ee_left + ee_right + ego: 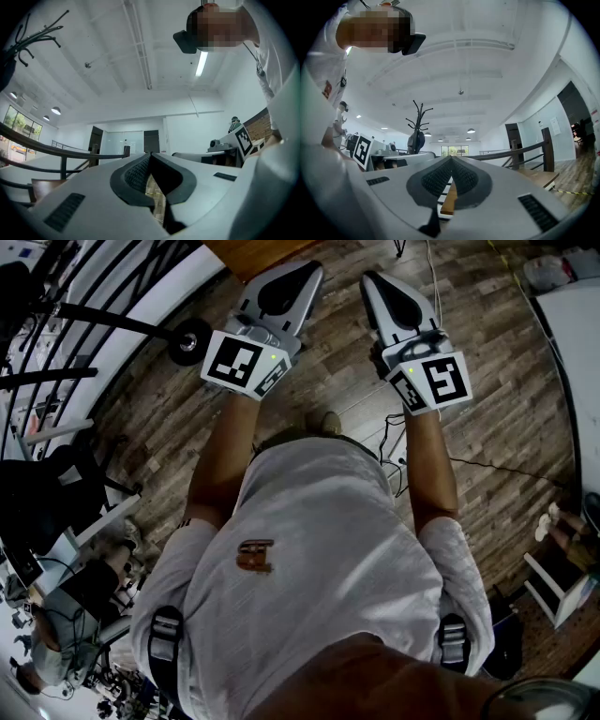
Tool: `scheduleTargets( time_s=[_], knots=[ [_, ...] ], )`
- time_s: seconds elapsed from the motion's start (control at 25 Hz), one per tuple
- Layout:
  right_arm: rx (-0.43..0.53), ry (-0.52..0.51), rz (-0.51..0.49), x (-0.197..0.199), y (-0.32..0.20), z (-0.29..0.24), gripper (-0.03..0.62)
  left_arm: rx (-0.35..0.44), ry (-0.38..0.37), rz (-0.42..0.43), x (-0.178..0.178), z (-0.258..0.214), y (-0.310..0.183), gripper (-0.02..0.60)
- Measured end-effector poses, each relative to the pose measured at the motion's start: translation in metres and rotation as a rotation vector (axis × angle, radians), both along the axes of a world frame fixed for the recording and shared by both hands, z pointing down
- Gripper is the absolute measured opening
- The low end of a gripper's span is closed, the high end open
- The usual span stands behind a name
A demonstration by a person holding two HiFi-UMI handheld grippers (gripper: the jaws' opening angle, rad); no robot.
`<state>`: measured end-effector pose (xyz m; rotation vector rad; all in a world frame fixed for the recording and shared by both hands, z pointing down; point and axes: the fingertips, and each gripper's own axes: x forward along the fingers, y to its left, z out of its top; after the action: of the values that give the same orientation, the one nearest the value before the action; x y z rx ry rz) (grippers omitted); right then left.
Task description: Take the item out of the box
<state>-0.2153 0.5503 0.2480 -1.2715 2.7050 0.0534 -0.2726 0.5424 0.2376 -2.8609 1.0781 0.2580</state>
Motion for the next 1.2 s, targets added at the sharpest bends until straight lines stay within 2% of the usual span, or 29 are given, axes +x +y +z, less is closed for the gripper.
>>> scheduleTargets(
  time_s=[0.32, 0.96, 1.2],
  knots=[
    [-0.006, 0.001, -0.008, 0.008, 0.002, 0.009, 0.031, -0.005, 0.002, -0.016, 0.007, 0.006, -0.001, 0.018],
    [0.004, 0.033, -0.045, 0.084, -0.018, 0.011, 0.031, 0.011, 0.007, -0.08, 0.071, 0.004, -0.03, 0.019],
    [-0.006, 0.03, -0.04, 0.096, -0.039, 0.015, 0.031, 0.003, 0.002, -0.09, 0.076, 0.01, -0.05, 0.018]
  ],
)
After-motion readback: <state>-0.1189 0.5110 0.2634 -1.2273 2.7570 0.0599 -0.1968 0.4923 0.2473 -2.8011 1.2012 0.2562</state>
